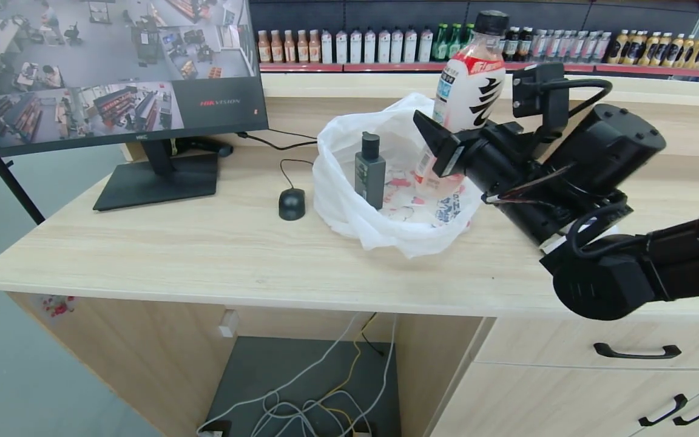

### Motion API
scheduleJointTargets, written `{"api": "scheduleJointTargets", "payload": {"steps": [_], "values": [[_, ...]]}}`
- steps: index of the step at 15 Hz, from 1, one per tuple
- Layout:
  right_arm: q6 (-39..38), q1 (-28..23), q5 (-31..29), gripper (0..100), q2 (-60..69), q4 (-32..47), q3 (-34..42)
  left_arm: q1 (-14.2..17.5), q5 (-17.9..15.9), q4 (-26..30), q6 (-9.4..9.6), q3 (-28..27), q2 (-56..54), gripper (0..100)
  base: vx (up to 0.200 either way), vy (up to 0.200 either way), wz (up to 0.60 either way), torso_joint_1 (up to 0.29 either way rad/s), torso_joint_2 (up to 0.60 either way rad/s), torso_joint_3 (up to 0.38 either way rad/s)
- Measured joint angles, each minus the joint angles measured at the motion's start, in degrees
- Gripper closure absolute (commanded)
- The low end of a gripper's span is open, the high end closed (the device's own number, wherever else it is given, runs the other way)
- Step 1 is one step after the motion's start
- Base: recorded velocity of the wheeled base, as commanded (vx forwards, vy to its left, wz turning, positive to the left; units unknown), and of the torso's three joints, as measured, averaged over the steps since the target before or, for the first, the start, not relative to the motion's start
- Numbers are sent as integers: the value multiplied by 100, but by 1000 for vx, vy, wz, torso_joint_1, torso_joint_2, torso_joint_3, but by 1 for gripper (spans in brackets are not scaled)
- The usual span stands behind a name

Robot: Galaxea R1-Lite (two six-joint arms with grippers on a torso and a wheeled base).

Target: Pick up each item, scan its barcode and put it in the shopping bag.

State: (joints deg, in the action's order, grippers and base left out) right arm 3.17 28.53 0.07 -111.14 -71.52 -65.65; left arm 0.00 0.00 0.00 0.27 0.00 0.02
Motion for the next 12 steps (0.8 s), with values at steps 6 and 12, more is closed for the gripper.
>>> {"api": "scheduleJointTargets", "payload": {"steps": [6, 12], "values": [[39, -149, -17, 100, -675, 525, -1053, 0, 0, 0, -2, 0, 0, 0, 0, 0, 0, 0, 0, 0], [41, -478, -17, 100, -1014, 562, -1142, 0, 0, 0, -2, 0, 0, 0, 0, 0, 0, 0, 0, 0]]}}
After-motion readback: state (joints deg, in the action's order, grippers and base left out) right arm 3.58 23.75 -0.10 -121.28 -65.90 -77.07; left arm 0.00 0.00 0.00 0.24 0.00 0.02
